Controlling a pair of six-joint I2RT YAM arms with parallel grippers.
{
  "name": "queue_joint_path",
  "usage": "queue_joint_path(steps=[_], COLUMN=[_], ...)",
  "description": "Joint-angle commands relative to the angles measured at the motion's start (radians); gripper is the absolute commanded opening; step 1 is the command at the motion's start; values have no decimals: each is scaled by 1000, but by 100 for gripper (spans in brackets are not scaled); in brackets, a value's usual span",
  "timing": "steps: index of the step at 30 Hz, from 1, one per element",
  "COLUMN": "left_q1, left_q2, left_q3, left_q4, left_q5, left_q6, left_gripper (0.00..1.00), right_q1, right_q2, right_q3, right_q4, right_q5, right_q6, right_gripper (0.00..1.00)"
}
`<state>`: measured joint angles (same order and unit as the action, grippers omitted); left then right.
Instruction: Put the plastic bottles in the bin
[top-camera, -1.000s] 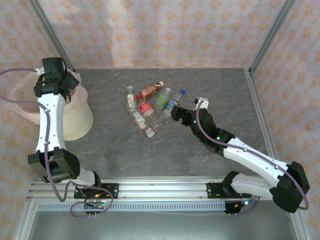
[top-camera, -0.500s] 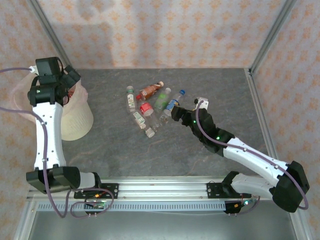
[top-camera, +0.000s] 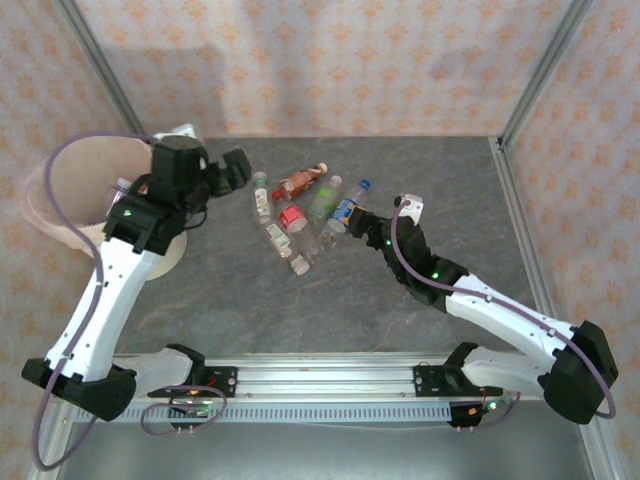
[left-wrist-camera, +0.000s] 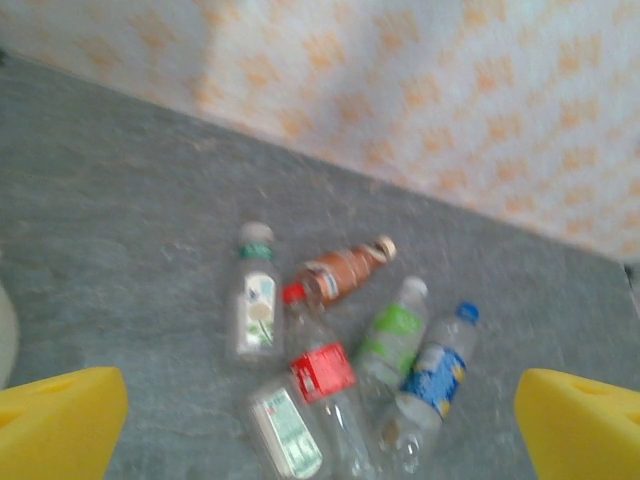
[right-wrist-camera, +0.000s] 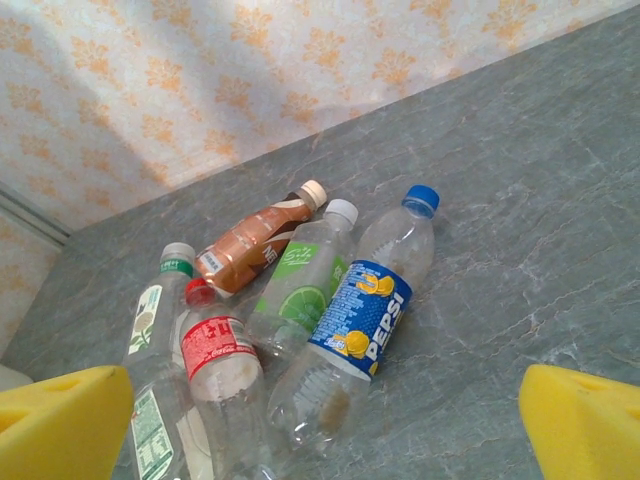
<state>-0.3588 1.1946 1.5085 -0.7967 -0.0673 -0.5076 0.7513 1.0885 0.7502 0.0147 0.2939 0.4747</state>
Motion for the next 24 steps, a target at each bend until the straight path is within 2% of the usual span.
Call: queue_joint_path(steps=[1, 5, 8, 17, 20, 24], left_q1=[-116, -228, -275, -282, -282, -263], left_q2=[36, 104, 169, 341, 402, 439], left_q3=[-60, -130, -183, -347, -355, -411], left_q4=[50, 88, 98, 246, 254, 279], left_q5=[-66, -67, -78, 7, -20, -91], left_q6=[-21, -89, -131, -242, -275, -383], left_gripper=[100, 100, 100, 100, 100, 100], right_q1=[-9, -24, -29, -32, -32, -33], right_q2=[6, 22, 28, 22, 23, 23], right_q3=[-8, -11, -7, -3, 0, 0], right_q4=[-21, -72, -121, -188, -189, -199], right_q5=[57, 53, 54, 76, 73, 74], right_q6=[-3, -14, -6, 10, 11, 10], right_gripper=[99, 99, 99, 99, 99, 99])
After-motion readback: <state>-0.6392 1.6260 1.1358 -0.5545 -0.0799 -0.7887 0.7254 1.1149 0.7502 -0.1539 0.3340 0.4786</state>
